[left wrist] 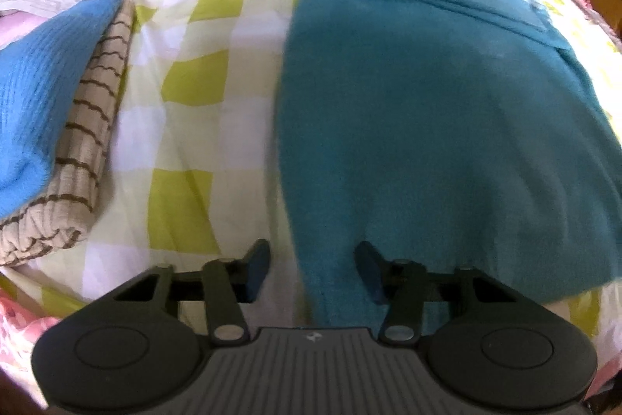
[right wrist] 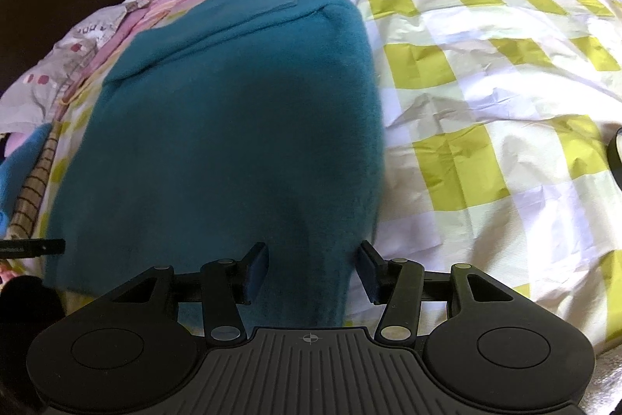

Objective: Fold small clothes
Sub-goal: 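Move both tools to the sweater hem and close them on it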

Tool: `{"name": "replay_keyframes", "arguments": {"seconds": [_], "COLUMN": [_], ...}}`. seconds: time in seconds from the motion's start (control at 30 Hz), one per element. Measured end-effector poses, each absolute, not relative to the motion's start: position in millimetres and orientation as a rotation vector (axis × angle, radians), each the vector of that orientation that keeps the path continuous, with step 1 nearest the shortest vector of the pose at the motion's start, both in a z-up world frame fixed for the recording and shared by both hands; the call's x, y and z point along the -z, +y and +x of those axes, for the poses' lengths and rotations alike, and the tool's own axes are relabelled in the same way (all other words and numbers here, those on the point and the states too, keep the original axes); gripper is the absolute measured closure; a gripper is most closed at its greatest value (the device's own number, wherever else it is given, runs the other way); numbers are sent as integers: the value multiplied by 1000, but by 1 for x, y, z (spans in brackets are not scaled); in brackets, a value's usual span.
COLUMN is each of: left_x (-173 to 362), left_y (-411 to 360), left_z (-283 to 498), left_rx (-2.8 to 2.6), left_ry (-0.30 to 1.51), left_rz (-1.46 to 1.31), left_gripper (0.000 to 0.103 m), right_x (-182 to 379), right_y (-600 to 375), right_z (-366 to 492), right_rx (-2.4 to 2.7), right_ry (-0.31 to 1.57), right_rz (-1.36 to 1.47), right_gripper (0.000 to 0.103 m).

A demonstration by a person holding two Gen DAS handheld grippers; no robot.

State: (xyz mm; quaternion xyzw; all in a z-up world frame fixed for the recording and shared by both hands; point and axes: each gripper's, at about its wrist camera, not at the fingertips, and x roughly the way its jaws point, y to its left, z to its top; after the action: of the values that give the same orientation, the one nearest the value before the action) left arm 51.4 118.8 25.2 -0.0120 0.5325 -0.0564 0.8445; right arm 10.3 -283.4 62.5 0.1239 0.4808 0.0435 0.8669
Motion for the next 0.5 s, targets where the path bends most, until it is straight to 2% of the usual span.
{"name": "replay_keyframes", "arguments": {"seconds": [0.07,0.23,0.4,0.47,0.5], "left_x": [-25,-25,-24,-25,-26], "left_y": [118,118,112,111,111], "left_z": [51,53,58,58,58], "left_rx": [143,165,182,180,184], "left_ry": [1132,1131,1158,1156,1149], "left_rz": [-56,-68,-42,-38,-35], "left_gripper": [68,70,67,69,71], "right_x": [-62,-59,-57,-58,-58], "right_y": [-284,-288,-287,-287,-287], "right_z": [11,16,18,17,17], "right_rx": [-97,-107,-110,-112,-117], "right_ry": [1008,1014,1010,1008,1004], "right_rz": [263,292,290,285,285], "right_gripper": [53,53,53,60,70]}}
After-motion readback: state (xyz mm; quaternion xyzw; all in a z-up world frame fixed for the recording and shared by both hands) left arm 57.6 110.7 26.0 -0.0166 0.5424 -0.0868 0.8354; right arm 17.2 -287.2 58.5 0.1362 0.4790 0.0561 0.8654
